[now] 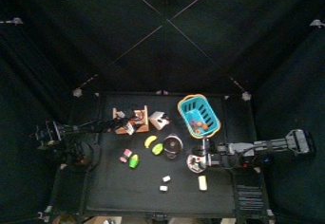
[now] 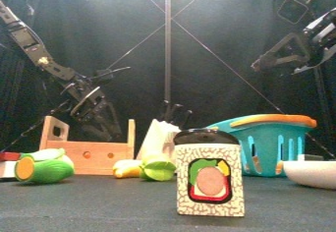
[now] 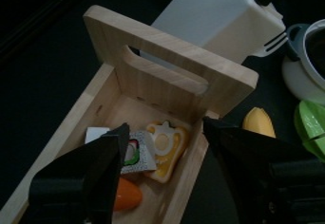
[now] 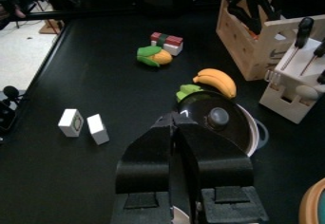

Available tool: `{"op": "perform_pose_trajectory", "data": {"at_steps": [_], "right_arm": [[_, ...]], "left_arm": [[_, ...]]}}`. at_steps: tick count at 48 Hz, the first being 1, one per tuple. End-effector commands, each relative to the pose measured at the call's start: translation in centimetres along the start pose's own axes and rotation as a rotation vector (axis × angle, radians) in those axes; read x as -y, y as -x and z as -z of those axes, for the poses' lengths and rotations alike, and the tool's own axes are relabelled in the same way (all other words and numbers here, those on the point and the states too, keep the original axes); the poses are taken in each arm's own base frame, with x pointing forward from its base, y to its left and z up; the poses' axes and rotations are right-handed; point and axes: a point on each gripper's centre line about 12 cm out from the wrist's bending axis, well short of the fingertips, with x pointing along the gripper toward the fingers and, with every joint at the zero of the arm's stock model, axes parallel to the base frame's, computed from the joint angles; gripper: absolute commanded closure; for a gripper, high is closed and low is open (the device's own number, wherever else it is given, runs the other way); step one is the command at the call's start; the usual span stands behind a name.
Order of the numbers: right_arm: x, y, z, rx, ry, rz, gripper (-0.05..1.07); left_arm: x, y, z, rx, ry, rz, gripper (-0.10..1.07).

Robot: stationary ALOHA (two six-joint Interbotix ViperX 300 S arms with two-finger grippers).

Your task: Grab sushi piece

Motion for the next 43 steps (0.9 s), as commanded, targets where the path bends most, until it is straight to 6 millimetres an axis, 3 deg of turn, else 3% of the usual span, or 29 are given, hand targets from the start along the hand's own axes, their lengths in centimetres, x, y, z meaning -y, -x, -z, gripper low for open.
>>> {"op": "perform_pose_trajectory", "data": {"at_steps": [1, 8, 16, 24, 35, 43], "right_arm": [[-0.1, 0.0, -0.5, 0.015, -0.002, -0.003, 1.01], [-0.1, 0.0, -0.5, 0.017, -0.002, -0.003, 1.01], [0.0, 0.0, -0.5, 0.017, -0.003, -0.001, 1.01], [-0.1, 0.0, -0.6, 0.018, 0.000, -0.002, 1.01], [0.0, -0.1, -0.6, 0.020, 0.000, 0.001, 1.01], [0.0, 0.0, -0.5, 0.015, -0.003, 0.002, 1.01]], "left_arm": [[0.1, 0.3, -0.8, 0.027, -0.006, 0.005, 0.03], [2.2, 1.2, -1.5, 0.063, -0.039, 0.061, 0.03], [7.1, 3.4, -1.7, 0.111, -0.147, 0.206, 0.03], [12.8, 5.0, -0.6, 0.133, -0.253, 0.380, 0.03], [17.9, 5.0, 1.4, 0.112, -0.346, 0.511, 0.03], [21.2, 3.3, 2.3, 0.072, -0.402, 0.559, 0.03]]}}
